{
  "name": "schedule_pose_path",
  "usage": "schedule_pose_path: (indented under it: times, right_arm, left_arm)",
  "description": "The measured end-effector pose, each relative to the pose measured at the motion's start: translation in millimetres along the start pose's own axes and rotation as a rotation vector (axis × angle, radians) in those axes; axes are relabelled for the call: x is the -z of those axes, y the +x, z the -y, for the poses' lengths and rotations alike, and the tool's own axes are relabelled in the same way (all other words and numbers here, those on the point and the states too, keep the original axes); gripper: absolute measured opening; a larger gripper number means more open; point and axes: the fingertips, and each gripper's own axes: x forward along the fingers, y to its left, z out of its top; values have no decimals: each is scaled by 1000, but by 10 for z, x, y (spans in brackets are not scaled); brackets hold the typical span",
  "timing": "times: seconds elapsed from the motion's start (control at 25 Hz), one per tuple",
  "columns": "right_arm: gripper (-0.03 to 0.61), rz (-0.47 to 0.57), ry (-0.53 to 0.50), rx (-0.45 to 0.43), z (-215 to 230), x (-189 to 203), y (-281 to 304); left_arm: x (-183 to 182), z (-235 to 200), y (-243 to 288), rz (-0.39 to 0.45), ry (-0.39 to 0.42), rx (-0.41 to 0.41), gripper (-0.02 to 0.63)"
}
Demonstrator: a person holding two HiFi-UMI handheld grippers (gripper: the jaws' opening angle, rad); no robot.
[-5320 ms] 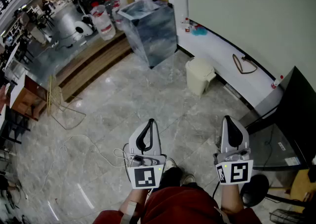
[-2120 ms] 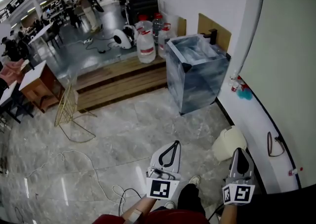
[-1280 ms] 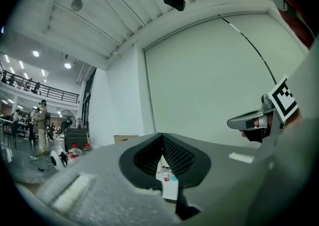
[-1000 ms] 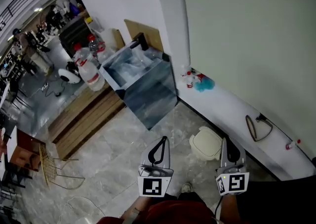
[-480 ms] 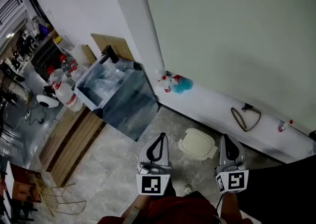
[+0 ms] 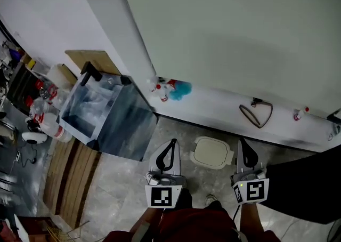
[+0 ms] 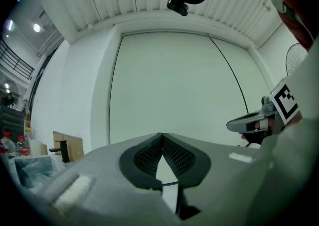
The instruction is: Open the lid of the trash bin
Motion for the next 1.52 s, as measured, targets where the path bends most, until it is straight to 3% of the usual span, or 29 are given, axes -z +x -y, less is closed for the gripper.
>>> schedule_pose_path:
  times: [0.36, 0.68, 0.8, 0.92, 1.24, 1.4, 1.52]
  right_arm:
    - [0, -76, -6, 136, -259, 226, 274]
    - [0, -156, 15, 240, -376, 588, 352]
    - [0, -203, 26, 274, -428, 802, 349]
    - [0, -212, 33, 291, -489, 984, 343]
    - [0, -298, 82, 319, -574, 1663, 229]
    - [0, -292, 131, 296, -627, 1926, 242]
    - [0, -354, 172, 291, -717, 2201, 222]
  left_arm:
    - [482, -323, 377, -56, -43, 162, 3]
    - [1111, -243, 585, -140, -53, 318, 3]
    - [1292, -217, 658, -127, -36, 378, 3]
    - [1554, -180, 684, -154, -75, 407, 3]
    - [2413, 27, 685, -256, -23, 501, 3]
    - [2912, 155, 636, -329, -65, 499, 3]
    - [3300, 244, 595, -372, -54, 513, 3]
